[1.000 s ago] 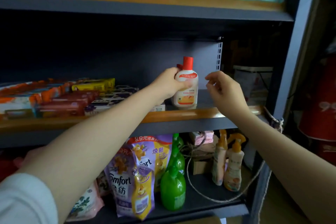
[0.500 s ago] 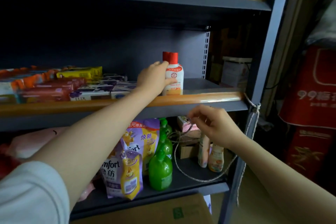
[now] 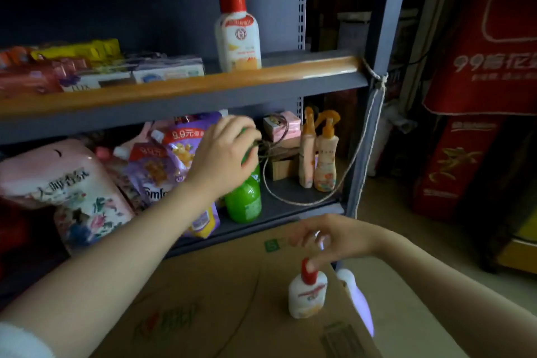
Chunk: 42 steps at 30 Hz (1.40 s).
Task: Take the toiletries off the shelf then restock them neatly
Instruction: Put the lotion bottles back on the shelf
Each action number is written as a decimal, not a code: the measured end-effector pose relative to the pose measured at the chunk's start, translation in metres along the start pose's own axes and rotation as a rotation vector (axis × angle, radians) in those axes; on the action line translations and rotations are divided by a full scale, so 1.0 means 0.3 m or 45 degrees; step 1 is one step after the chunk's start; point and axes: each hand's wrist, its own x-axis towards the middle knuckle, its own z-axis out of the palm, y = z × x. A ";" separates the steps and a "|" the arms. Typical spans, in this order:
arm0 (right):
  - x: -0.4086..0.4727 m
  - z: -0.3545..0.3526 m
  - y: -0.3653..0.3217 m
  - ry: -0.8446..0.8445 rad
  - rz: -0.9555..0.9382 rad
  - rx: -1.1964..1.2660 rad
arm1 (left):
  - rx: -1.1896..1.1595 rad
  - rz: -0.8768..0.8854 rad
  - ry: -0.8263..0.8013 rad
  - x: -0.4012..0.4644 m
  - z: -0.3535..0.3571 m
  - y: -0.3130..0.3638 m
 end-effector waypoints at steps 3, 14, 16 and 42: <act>-0.022 0.059 0.036 0.040 0.005 0.239 | -0.112 -0.061 -0.223 -0.166 0.060 0.037; -0.068 0.178 0.069 0.028 0.110 -0.244 | -0.378 -0.294 -0.567 -0.329 0.085 0.126; -0.052 0.186 0.069 0.054 0.106 -0.221 | -0.398 -0.321 -0.609 -0.308 0.076 0.128; 0.360 -0.679 -0.498 1.020 -0.361 0.166 | -0.059 -0.495 -0.296 0.372 -0.257 -0.295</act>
